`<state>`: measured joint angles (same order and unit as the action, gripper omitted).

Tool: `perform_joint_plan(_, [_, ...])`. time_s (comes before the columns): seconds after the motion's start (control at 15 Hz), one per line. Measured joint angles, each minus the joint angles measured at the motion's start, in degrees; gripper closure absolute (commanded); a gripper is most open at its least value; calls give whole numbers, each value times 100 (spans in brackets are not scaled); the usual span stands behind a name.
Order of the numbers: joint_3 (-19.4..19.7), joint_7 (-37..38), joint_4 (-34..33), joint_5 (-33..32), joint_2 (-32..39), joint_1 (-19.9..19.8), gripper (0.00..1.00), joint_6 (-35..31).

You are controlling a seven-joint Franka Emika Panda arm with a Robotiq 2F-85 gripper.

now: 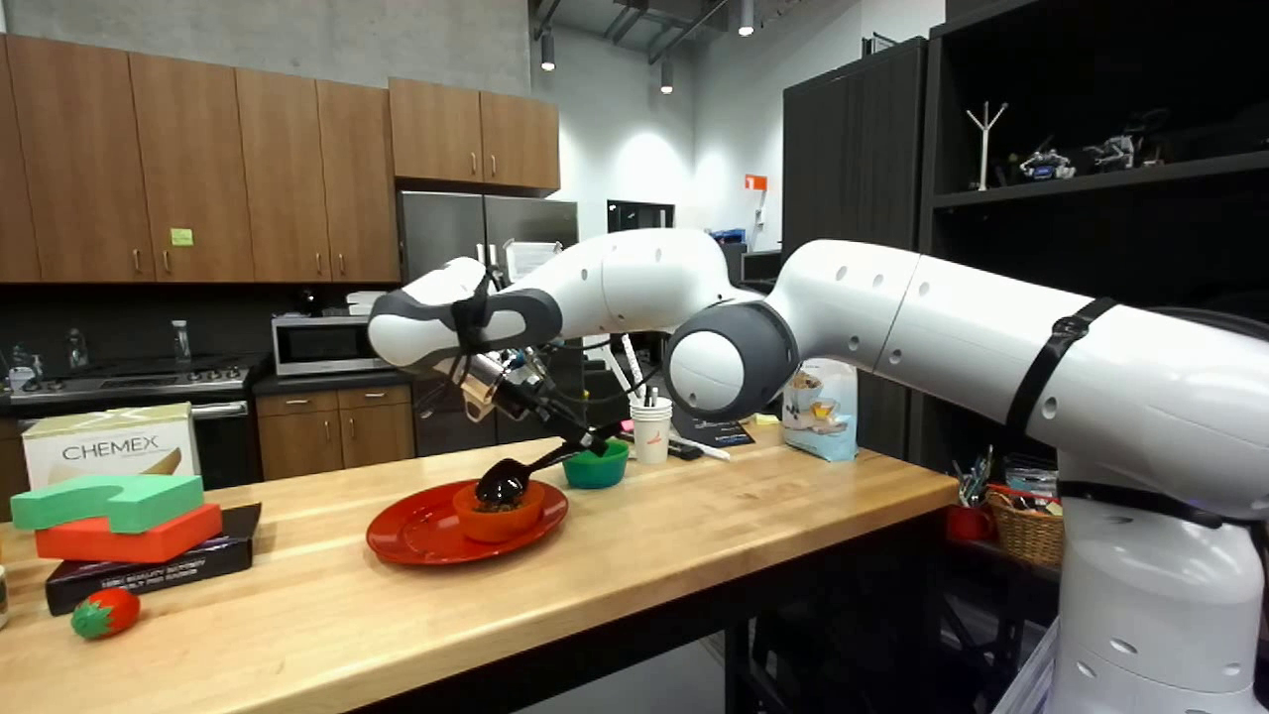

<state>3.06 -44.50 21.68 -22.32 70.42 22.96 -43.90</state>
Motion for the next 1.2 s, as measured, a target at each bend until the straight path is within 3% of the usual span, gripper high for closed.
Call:
perform_joint_plan(0.4, [137, -374, 10, -334, 22, 102, 99, -5])
perform_joint_plan(1.2, [82, -1843, 16, -190, 286, 96, 99, -35])
